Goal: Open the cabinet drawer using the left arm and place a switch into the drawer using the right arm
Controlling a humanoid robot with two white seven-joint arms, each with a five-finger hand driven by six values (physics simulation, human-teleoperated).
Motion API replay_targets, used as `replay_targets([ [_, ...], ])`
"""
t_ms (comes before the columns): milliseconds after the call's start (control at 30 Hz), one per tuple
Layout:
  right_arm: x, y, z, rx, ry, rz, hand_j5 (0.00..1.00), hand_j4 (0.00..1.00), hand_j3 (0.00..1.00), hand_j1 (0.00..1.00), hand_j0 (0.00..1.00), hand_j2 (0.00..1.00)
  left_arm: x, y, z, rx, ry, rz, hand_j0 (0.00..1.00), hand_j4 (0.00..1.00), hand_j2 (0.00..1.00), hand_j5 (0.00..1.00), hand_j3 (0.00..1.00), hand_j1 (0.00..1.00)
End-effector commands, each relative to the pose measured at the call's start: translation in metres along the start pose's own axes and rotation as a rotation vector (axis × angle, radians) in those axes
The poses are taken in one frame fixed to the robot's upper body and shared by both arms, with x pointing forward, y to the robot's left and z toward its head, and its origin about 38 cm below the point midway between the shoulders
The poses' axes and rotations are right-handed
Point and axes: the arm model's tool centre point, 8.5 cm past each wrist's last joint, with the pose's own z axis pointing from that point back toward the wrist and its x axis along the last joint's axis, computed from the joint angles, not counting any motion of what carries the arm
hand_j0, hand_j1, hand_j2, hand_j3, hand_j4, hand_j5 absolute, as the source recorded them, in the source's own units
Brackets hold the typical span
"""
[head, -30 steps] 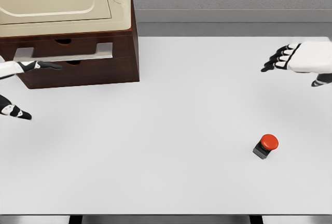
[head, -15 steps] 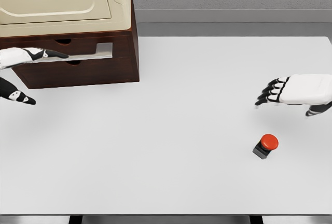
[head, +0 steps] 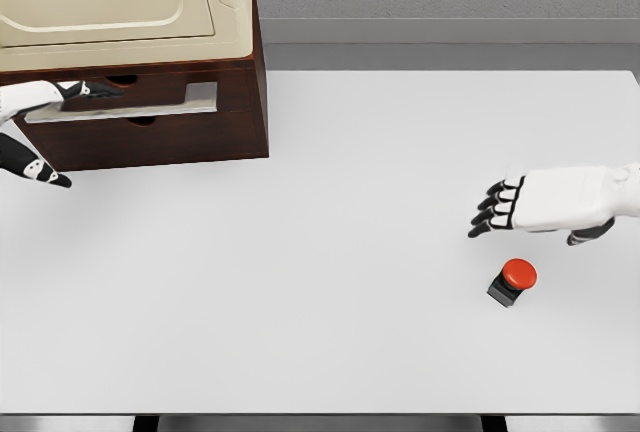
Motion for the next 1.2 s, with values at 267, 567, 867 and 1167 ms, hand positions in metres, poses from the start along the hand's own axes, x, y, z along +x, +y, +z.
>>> replay_targets([
  [267,0.009,0.018,-0.01,0.051,-0.042,-0.03,1.0,1.0,1.0,1.0,1.0,1.0,-0.013,-0.009,-0.009,-0.01,0.037,0.042,1.0,1.0,1.0,1.0,1.0,1.0],
  [567,0.012,0.014,-0.018,0.05,-0.063,-0.022,1.0,1.0,1.0,1.0,1.0,1.0,-0.013,-0.01,-0.008,-0.017,0.04,0.032,1.0,1.0,1.0,1.0,1.0,1.0],
  [867,0.014,0.016,-0.022,0.06,-0.078,-0.021,1.0,1.0,1.0,1.0,1.0,1.0,-0.012,-0.029,-0.012,-0.084,0.025,0.023,1.0,1.0,1.0,1.0,1.0,1.0],
  [1167,0.014,0.014,-0.022,0.055,-0.078,-0.021,1.0,1.0,1.0,1.0,1.0,1.0,-0.01,-0.027,-0.006,-0.087,0.0,-0.013,1.0,1.0,1.0,1.0,1.0,1.0],
])
